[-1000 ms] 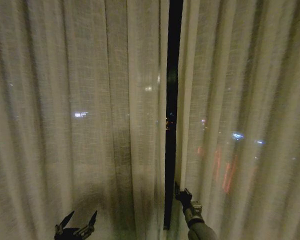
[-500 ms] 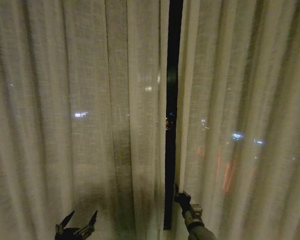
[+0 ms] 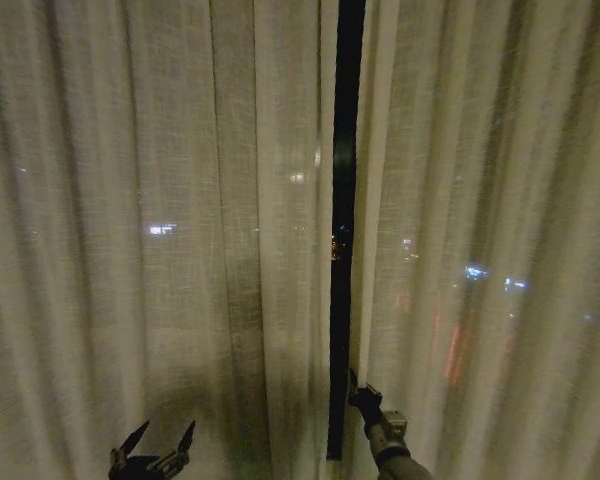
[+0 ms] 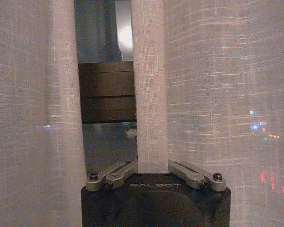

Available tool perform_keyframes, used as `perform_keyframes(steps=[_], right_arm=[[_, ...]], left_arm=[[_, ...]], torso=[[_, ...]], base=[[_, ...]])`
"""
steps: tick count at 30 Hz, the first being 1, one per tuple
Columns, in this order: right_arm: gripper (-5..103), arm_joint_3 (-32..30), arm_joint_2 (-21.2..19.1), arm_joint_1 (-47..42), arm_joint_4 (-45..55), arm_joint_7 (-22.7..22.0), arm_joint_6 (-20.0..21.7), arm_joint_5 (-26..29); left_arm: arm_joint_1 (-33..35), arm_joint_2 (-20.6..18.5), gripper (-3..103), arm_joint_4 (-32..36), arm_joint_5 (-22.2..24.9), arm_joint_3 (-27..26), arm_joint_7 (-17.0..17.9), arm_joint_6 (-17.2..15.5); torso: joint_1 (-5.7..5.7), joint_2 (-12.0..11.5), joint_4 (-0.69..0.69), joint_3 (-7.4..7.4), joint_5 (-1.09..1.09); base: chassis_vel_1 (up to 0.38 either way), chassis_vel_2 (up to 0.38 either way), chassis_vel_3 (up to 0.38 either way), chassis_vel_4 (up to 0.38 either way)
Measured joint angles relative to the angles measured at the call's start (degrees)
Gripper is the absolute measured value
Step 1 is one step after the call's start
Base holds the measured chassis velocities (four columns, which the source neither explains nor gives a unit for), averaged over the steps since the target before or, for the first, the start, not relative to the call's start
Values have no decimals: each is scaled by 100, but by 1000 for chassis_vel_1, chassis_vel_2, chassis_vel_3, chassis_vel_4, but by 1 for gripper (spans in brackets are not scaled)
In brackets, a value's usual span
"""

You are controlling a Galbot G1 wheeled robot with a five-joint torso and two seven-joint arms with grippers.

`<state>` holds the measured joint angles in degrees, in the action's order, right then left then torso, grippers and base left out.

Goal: Open the curtains by pulling them apart, changing their state from closed to fully open.

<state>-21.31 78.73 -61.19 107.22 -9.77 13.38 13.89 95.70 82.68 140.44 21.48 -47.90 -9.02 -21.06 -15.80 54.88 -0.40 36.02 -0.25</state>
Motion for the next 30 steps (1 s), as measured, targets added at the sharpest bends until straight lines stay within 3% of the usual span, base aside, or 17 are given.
perform_keyframes(steps=[16,30], right_arm=[[0,-131,0,-158,108,11,-25,31],[0,-218,-1,-328,183,23,-128,24]], left_arm=[[32,-8,100,6,-88,32,-142,67],[24,-15,100,-26,-117,90,-160,117]], torso=[[-1,0,1,0,-1],[0,0,-1,0,1]], base=[[-67,-55,65,59],[-279,-284,282,292]])
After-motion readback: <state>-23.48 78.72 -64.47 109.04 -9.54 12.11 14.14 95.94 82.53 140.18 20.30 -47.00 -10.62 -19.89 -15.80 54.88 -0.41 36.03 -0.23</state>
